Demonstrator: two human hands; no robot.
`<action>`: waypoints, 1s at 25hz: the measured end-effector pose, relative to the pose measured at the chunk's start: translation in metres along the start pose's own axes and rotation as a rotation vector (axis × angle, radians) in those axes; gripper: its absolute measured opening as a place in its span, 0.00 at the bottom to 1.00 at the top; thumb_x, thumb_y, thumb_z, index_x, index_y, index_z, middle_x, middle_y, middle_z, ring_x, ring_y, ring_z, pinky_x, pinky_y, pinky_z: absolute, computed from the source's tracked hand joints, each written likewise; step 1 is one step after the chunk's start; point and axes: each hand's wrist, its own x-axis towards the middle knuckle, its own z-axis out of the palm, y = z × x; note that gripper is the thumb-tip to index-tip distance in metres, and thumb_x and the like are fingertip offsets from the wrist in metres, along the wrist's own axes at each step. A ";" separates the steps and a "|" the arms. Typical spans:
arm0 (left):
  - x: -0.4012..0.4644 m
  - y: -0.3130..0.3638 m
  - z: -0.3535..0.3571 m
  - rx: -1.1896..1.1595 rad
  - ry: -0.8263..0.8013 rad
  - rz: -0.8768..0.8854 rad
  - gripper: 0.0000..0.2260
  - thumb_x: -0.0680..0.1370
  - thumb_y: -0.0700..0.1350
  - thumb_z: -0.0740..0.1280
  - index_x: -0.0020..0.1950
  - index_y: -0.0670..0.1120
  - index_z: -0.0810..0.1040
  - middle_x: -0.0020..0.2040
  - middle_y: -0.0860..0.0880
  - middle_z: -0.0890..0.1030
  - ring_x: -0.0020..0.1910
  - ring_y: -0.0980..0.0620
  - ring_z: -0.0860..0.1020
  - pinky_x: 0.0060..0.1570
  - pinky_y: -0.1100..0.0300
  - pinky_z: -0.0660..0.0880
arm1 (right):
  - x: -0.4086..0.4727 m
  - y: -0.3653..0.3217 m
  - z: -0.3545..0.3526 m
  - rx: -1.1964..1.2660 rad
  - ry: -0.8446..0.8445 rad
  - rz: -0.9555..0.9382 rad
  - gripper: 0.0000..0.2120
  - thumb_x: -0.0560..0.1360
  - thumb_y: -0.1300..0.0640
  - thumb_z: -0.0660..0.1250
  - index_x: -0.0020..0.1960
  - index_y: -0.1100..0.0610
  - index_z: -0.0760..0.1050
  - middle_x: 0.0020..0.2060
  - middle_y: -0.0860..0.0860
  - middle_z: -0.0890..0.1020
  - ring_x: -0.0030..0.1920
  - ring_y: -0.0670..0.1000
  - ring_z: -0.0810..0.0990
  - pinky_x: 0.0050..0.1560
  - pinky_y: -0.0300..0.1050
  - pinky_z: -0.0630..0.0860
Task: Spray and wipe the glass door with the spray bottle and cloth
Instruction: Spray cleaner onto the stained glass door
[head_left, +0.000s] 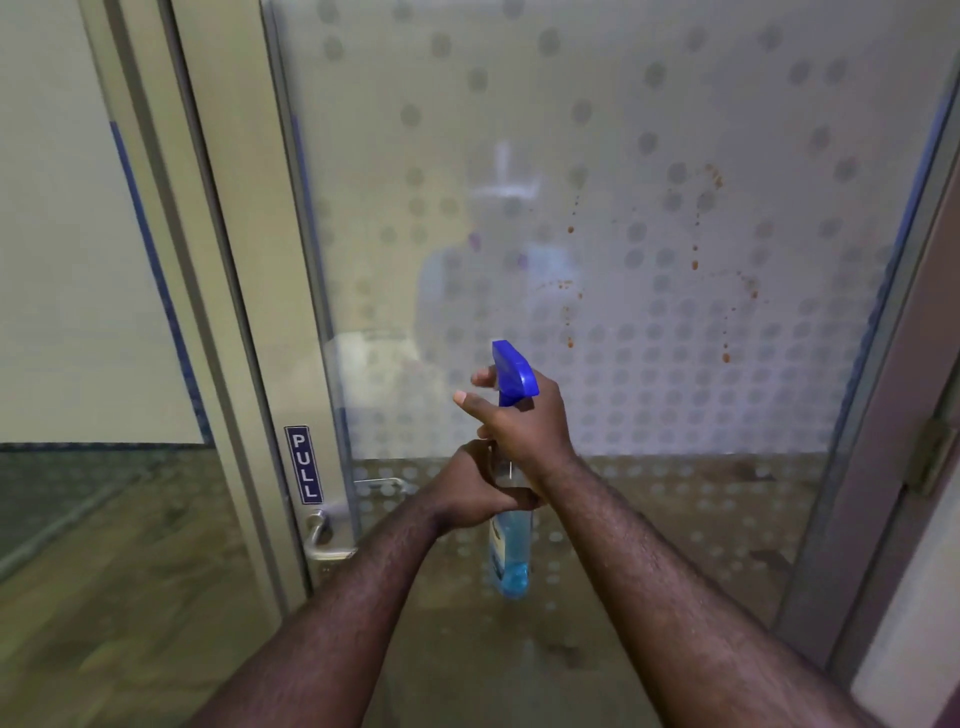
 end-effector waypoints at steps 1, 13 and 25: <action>-0.004 -0.002 -0.006 -0.007 0.014 -0.008 0.21 0.69 0.41 0.79 0.53 0.61 0.76 0.51 0.64 0.84 0.53 0.69 0.81 0.50 0.68 0.79 | -0.001 -0.001 0.008 -0.003 -0.015 -0.009 0.19 0.66 0.55 0.79 0.54 0.55 0.78 0.49 0.47 0.82 0.42 0.51 0.82 0.32 0.37 0.78; -0.016 -0.009 -0.080 -0.004 0.122 -0.059 0.27 0.69 0.43 0.80 0.65 0.51 0.75 0.58 0.57 0.81 0.63 0.54 0.78 0.65 0.51 0.76 | 0.017 -0.038 0.082 -0.013 -0.062 -0.037 0.22 0.67 0.52 0.79 0.57 0.56 0.76 0.47 0.49 0.81 0.44 0.50 0.82 0.34 0.38 0.80; -0.015 -0.003 -0.067 -0.039 0.094 -0.057 0.30 0.70 0.43 0.79 0.69 0.47 0.72 0.69 0.47 0.78 0.70 0.49 0.76 0.69 0.44 0.75 | 0.014 -0.036 0.067 -0.020 -0.054 -0.037 0.29 0.68 0.51 0.77 0.65 0.52 0.71 0.56 0.49 0.80 0.52 0.52 0.81 0.43 0.44 0.84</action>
